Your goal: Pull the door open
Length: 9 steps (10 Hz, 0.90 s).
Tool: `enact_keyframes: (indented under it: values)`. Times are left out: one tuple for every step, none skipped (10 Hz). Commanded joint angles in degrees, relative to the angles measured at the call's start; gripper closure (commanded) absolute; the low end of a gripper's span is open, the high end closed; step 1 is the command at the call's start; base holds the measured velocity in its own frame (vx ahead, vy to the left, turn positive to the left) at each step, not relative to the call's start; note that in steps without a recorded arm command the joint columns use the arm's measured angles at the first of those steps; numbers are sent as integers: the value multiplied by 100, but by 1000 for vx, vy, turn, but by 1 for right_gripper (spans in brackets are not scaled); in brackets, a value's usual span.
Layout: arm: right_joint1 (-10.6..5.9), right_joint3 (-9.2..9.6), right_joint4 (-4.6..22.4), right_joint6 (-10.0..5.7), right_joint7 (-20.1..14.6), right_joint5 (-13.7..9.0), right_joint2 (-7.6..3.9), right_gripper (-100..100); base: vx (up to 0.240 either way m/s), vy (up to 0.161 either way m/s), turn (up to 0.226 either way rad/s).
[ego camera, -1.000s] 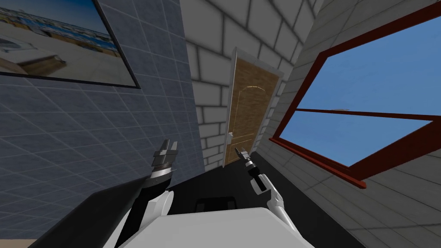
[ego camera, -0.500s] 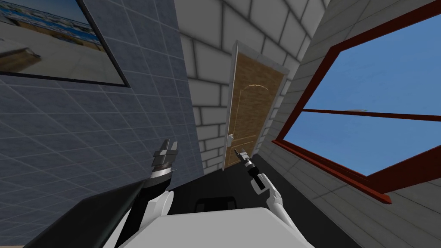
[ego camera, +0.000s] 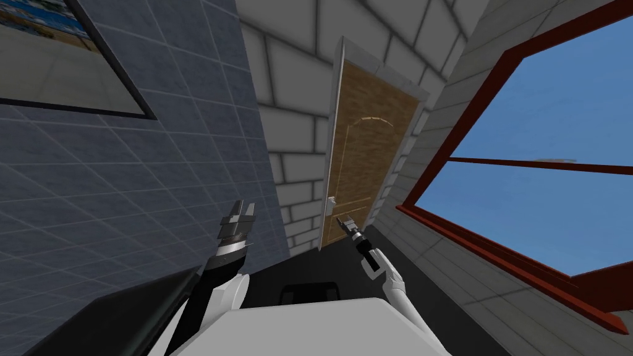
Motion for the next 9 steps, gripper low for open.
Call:
enact_keyframes:
  values:
    - [0, 0, 0, 0, 0, 0, 0, -100, 60, -43, 14]
    - [-126, -167, 134, 75, 172, -14, 120, -100, 42, -22, 248]
    - [-181, -243, 190, 109, 239, -23, 175, -100, 52, -38, 318]
    - [-313, -426, 323, 189, 399, -45, 304, -100, 54, -52, 366]
    - [-386, -526, 397, 233, 487, -58, 376, -100, 63, -54, 256]
    - [-461, -630, 473, 279, 578, -71, 450, -100, 54, -47, 195]
    - [-536, -735, 549, 325, 670, -83, 524, -100, 46, -49, 182]
    - [-611, -838, 625, 370, 760, -96, 597, -100, 40, -55, 199]
    - [-683, -938, 698, 414, 848, -108, 669, -100, 50, -60, 234]
